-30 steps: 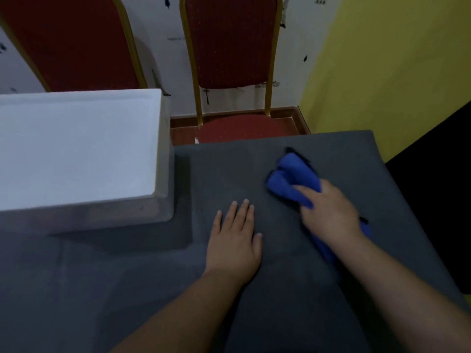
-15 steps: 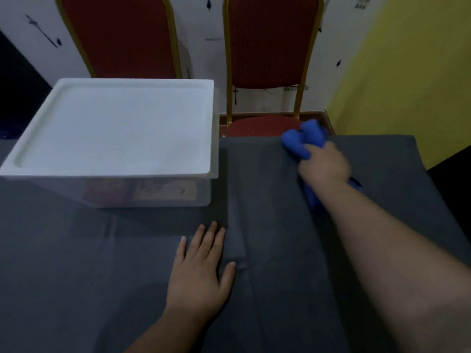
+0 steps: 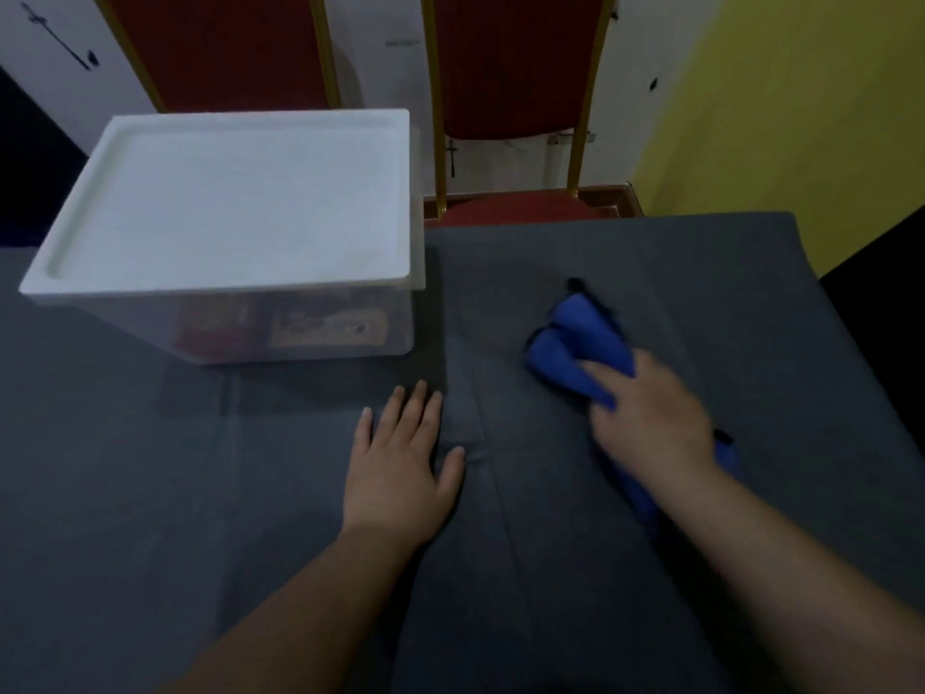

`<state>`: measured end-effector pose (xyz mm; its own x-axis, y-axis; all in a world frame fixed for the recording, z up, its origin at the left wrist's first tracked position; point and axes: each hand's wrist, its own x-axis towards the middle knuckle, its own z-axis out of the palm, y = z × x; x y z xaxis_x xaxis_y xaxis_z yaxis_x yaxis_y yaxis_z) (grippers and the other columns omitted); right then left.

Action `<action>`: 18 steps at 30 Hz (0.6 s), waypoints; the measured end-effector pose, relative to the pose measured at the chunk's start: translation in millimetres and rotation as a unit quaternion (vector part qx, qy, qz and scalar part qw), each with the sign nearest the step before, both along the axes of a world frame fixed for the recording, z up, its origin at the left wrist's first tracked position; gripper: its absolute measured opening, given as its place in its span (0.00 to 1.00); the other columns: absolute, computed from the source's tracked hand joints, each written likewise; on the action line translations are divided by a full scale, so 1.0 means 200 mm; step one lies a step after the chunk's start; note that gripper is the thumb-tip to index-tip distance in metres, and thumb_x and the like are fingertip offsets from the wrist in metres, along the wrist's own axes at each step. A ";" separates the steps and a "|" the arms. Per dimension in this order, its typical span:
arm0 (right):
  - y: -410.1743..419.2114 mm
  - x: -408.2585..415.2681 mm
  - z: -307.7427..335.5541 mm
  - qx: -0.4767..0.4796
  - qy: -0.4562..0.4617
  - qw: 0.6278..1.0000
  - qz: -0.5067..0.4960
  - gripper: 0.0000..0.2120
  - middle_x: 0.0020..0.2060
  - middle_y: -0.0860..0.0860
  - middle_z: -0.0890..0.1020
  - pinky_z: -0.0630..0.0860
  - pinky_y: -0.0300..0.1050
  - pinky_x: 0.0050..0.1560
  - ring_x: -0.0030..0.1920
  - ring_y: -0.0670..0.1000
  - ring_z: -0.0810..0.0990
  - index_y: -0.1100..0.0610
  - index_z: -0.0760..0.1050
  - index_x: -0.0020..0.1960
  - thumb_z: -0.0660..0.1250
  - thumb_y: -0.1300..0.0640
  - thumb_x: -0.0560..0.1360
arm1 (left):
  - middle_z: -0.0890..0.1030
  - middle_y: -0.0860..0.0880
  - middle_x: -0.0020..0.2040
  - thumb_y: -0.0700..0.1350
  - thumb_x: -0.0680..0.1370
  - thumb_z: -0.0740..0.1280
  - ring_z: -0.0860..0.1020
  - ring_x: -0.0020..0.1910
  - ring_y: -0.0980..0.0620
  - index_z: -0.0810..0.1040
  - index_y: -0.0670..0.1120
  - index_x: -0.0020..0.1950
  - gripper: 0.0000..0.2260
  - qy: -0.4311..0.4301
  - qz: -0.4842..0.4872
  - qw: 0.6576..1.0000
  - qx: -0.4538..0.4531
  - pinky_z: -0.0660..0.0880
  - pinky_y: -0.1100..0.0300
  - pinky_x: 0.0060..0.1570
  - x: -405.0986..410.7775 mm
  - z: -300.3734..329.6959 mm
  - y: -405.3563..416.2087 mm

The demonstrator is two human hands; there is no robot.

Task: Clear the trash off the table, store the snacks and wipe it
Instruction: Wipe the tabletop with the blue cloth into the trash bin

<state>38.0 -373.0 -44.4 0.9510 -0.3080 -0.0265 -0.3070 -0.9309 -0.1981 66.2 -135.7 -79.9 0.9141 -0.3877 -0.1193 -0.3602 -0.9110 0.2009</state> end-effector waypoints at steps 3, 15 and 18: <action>-0.30 -0.17 0.02 -0.029 0.032 0.989 -0.144 0.20 0.57 0.61 0.73 0.74 0.53 0.52 0.54 0.65 0.75 0.44 0.73 0.64 0.58 0.56 0.75 | 0.47 0.53 0.78 0.61 0.74 0.38 0.43 0.77 0.54 0.47 0.51 0.77 0.33 0.006 -0.004 1.000 0.015 0.38 0.52 0.74 -0.01 0.00 0.00; 0.30 0.09 0.01 0.008 0.043 0.999 -0.032 0.18 0.58 0.55 0.70 0.72 0.48 0.49 0.57 0.59 0.72 0.46 0.72 0.63 0.59 0.56 0.75 | 0.46 0.49 0.79 0.53 0.80 0.43 0.43 0.77 0.52 0.46 0.45 0.78 0.27 0.027 0.031 0.999 0.013 0.39 0.54 0.74 -0.07 -0.02 0.04; 0.48 -0.16 -0.01 0.009 0.013 0.996 0.082 0.19 0.55 0.52 0.71 0.65 0.45 0.39 0.52 0.55 0.71 0.45 0.70 0.64 0.60 0.57 0.75 | 0.47 0.48 0.79 0.50 0.81 0.44 0.44 0.77 0.51 0.47 0.44 0.78 0.26 0.031 0.039 0.999 0.012 0.40 0.54 0.74 -0.11 -0.01 0.09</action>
<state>6.2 -276.8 -46.9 0.9875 -0.1469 -0.0567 -0.1557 -0.9655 -0.2089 43.8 -118.0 -81.6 0.9316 -0.3128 -0.1851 -0.2763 -0.9404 0.1983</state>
